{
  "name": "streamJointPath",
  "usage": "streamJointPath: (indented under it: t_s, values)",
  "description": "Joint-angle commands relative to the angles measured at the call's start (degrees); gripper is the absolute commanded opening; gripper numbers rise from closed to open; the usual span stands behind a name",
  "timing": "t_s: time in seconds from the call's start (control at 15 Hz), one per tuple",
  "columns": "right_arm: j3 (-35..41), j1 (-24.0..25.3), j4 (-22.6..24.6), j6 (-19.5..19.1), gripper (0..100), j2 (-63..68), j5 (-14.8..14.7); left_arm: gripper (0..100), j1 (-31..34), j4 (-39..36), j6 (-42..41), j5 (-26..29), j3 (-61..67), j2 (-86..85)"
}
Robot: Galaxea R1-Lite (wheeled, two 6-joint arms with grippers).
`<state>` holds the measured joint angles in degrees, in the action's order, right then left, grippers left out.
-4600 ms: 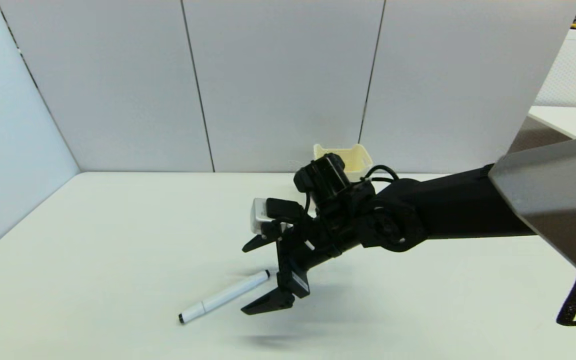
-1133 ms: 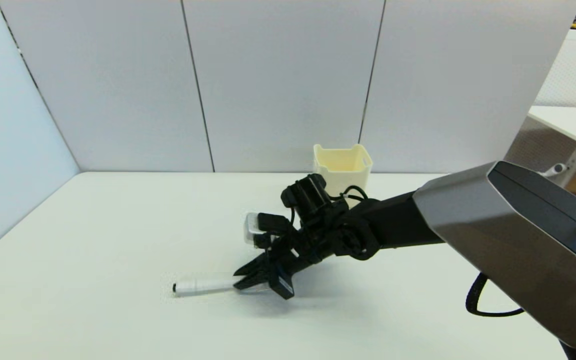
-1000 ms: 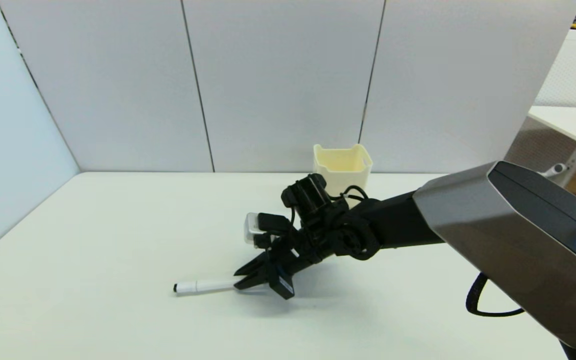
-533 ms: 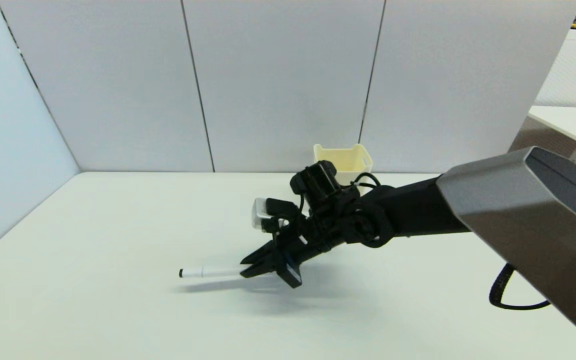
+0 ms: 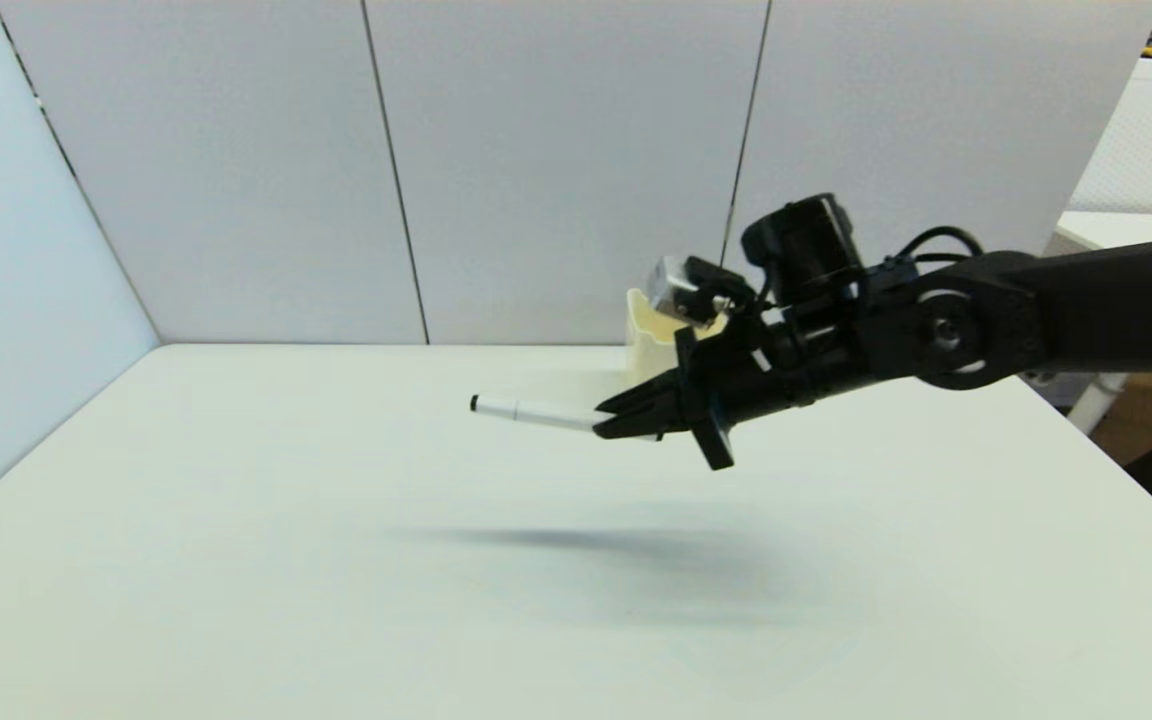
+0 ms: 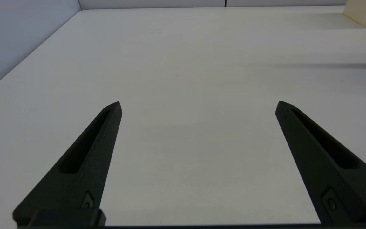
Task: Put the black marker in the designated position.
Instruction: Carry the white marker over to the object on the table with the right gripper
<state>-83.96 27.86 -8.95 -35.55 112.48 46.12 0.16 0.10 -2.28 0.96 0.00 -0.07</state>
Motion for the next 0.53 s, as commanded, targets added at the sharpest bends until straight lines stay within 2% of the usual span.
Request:
streamJointPath:
  t_s: [0.07,0.33,0.53]
  values:
    - [3.0,-9.0,0.2,6.4,0,-9.4,0.3,100,0.0,0.0,0.0,0.0,0.0,0.1]
    - [4.6,-19.3,0.3,12.2,0,-11.2,0.3,100,0.0,0.0,0.0,0.0,0.0,0.1]
    - [6.4,-24.9,0.5,20.3,0,-11.6,-0.3,100,0.0,0.0,0.0,0.0,0.0,0.1]
